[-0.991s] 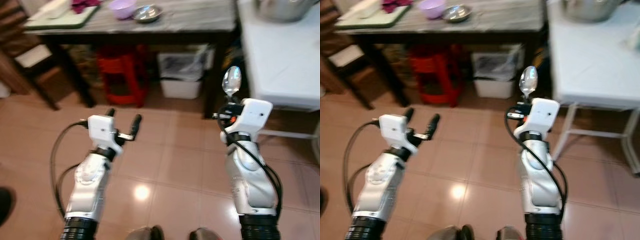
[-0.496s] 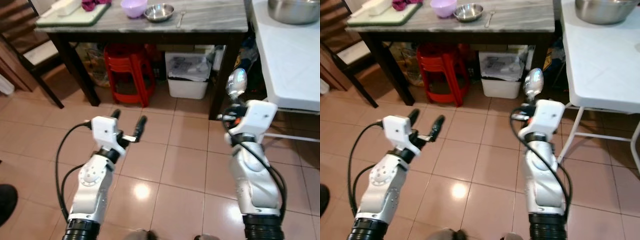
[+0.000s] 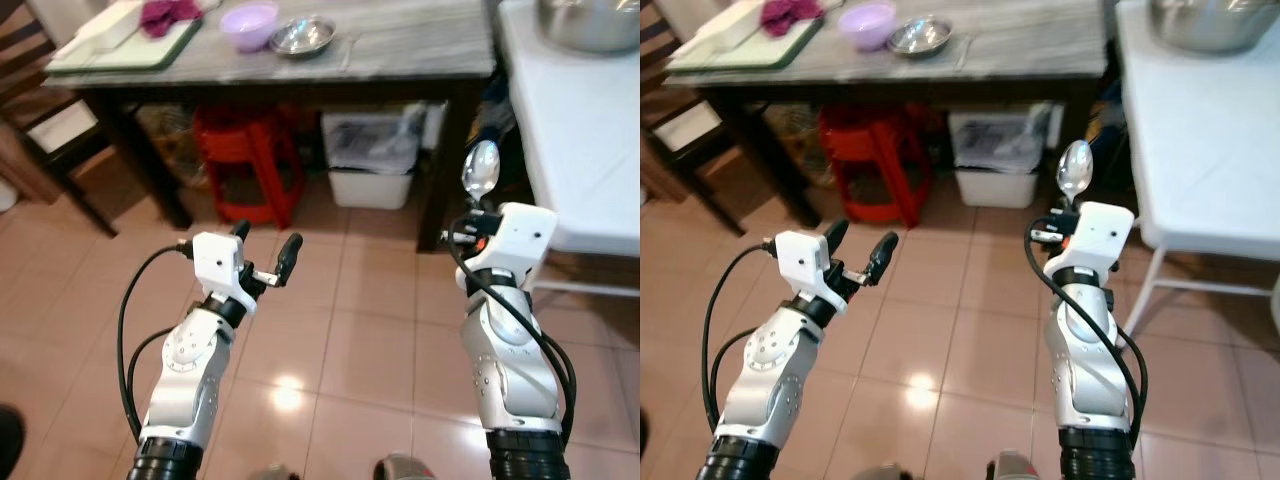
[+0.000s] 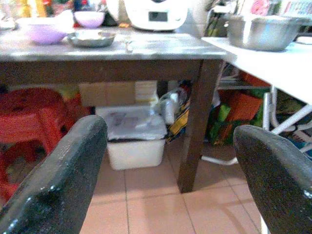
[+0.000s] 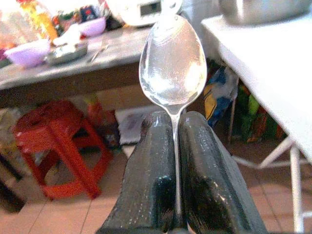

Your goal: Setting the table

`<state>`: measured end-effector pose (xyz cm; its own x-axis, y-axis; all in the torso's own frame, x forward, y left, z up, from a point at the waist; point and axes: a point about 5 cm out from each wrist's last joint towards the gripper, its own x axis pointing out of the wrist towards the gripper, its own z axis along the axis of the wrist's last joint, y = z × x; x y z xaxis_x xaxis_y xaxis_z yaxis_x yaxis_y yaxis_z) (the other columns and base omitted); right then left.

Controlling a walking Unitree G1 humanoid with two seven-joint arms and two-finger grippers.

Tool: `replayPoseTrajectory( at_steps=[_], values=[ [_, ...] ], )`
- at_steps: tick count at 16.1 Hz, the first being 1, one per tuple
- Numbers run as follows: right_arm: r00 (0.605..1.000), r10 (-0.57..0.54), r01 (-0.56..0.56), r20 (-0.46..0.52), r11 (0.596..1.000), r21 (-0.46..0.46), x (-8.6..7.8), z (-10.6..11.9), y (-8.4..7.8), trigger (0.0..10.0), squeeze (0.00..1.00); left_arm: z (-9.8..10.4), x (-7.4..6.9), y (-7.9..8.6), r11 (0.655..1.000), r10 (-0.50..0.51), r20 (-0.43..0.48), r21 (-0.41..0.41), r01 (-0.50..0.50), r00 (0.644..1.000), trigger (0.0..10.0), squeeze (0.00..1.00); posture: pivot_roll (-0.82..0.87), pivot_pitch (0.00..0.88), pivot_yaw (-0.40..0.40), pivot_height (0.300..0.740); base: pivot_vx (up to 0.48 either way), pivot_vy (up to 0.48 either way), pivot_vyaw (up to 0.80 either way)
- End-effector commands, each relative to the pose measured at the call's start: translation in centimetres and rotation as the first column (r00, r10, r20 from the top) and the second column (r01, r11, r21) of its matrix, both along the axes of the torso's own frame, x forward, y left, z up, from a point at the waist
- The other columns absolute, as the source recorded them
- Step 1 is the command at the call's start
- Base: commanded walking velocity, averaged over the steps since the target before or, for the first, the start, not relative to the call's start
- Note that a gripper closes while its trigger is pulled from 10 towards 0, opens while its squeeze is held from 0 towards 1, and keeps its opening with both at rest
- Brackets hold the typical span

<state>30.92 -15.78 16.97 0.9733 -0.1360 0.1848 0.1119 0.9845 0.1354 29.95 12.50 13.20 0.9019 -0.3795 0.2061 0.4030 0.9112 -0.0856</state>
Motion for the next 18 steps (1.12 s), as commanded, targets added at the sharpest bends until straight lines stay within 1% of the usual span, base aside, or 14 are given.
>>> replayPoseTrajectory(
  at_steps=[1,18],
  values=[
    [0.999,0.035,-0.035,0.006,0.999,0.010,0.01,0.11,1.17,10.0,0.00,-0.13,-0.06,1.15,0.999,0.028,-0.010,0.018,-0.028,1.000,10.0,0.00,-0.09,0.176,0.118,0.740,0.469,0.000,0.00],
    [1.000,0.023,-0.023,0.013,1.000,0.007,0.38,0.08,1.00,10.0,0.00,-0.09,0.07,0.79,1.000,0.012,-0.012,0.022,-0.012,1.000,10.0,0.00,-0.08,0.168,0.122,0.740,0.453,0.000,0.00]
  ],
)
